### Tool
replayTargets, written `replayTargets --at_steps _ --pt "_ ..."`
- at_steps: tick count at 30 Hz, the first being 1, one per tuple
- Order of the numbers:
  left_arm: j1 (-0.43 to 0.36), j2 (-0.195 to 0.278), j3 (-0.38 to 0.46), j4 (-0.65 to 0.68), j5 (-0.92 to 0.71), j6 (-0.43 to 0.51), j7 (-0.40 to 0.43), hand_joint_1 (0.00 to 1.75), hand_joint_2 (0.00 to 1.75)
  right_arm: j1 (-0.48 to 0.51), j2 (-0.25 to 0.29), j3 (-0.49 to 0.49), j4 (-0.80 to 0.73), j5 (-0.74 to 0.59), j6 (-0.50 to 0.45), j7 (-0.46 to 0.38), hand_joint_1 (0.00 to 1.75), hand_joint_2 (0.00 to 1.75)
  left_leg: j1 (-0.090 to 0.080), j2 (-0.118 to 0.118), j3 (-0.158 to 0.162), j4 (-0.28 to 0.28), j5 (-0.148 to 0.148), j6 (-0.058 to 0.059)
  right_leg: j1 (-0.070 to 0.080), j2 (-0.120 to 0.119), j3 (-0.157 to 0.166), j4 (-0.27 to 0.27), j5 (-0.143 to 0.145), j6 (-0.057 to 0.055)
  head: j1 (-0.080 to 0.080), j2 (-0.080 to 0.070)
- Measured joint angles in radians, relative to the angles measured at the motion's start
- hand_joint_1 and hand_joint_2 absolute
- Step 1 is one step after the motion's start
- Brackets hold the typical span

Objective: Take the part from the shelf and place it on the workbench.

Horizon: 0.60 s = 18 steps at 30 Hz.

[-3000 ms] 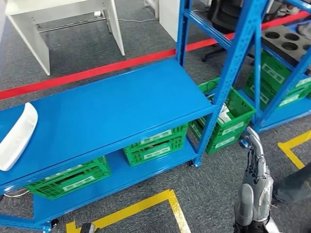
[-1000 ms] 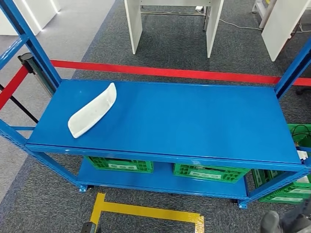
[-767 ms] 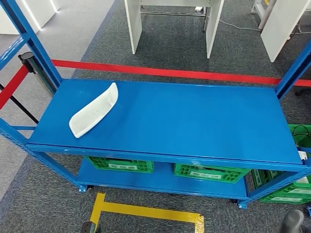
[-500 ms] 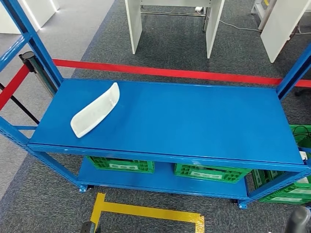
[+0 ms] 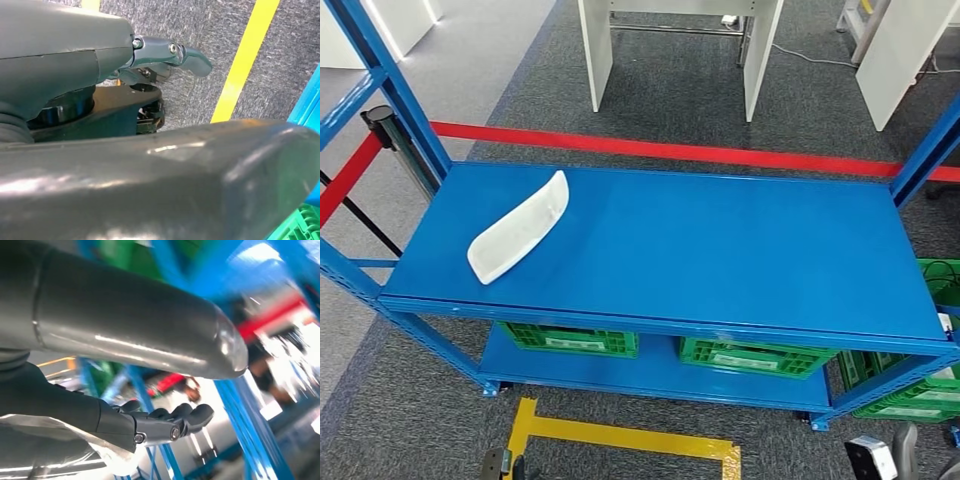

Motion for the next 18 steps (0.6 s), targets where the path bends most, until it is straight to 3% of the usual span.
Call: replayTargets --at_steps 9,15,18 --pt "0.003 -0.003 0.012 0.0 0.0 0.003 0.011 0.0 0.0 -0.101 0.013 -0.194 0.485 0.05 0.008 0.235 0.0 0.0 0.0 0.0 0.001 0.0 -0.001 0.002 0.0 0.0 0.001 0.0 -0.002 0.003 0.0 0.0" --pt "0.003 -0.003 0.012 0.0 -0.001 0.003 0.013 0.0 0.0 -0.124 0.013 -0.239 0.617 0.059 0.024 0.277 0.0 0.0 0.0 0.0 0.001 0.0 -0.001 0.002 0.0 0.0 0.001 0.0 -0.002 0.003 0.0 0.0" --pt "0.003 -0.003 0.012 -0.001 -0.003 0.001 0.019 0.0 0.0 -0.138 0.013 -0.26 0.656 0.066 0.096 0.342 0.0 0.0 0.0 0.0 0.001 0.0 -0.001 0.002 0.0 0.0 0.001 0.0 -0.002 0.003 0.0 0.0"
